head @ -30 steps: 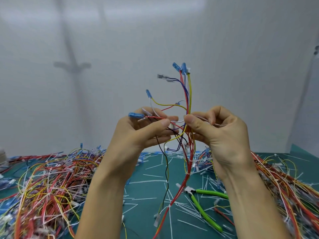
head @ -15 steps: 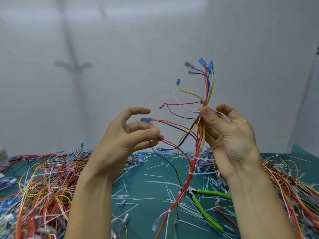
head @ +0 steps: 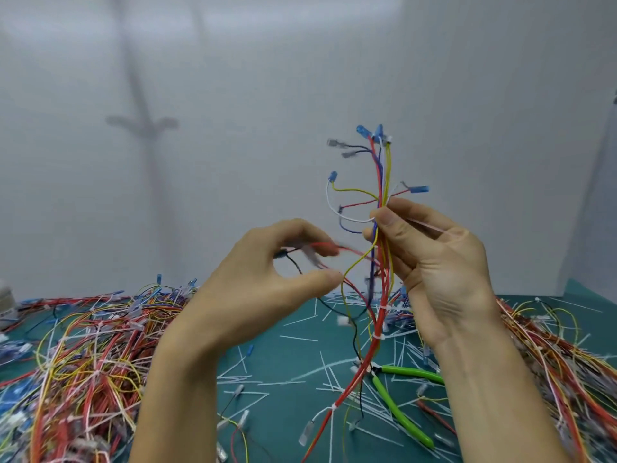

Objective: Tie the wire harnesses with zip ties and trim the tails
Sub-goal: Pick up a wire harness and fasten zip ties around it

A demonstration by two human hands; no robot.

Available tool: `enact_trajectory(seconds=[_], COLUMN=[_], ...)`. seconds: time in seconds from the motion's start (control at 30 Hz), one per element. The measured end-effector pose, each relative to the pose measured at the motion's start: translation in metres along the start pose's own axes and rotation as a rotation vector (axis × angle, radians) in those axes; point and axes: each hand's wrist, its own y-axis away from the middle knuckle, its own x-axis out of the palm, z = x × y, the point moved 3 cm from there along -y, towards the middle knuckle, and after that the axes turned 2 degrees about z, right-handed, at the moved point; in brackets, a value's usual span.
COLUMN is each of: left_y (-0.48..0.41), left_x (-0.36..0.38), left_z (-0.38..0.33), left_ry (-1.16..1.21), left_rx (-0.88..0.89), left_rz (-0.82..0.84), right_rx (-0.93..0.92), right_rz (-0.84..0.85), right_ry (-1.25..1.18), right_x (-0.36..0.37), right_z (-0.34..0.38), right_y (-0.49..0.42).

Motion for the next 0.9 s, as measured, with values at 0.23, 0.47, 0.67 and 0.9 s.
enact_trajectory(seconds=[0.23,0.47,0.67,0.9], left_y=[-0.003,-0.011,-0.014,-0.01], left_x=[0.009,0.017,0.01,0.001], left_z=[-0.003,0.011,0.022,0.03], left_ry=[-0.045,0.29,0.484,0.586], left_rx=[-0.016,-0.049,-0.079,-0.116], left_rz=[-0.067,-0.077,-0.285,-0.395], right_rx=[0.007,0.052,0.128,0.304], right_rz=[-0.011,0.116,0.277,0.352], right_ry=[0.207,0.307,0.566,0.858], right_x=[0.009,0.012,-0.001,-0.004], right_z=[-0.01,-0.016,-0.016,-0.03], right_y=[0.004,0.005,0.0,0.002])
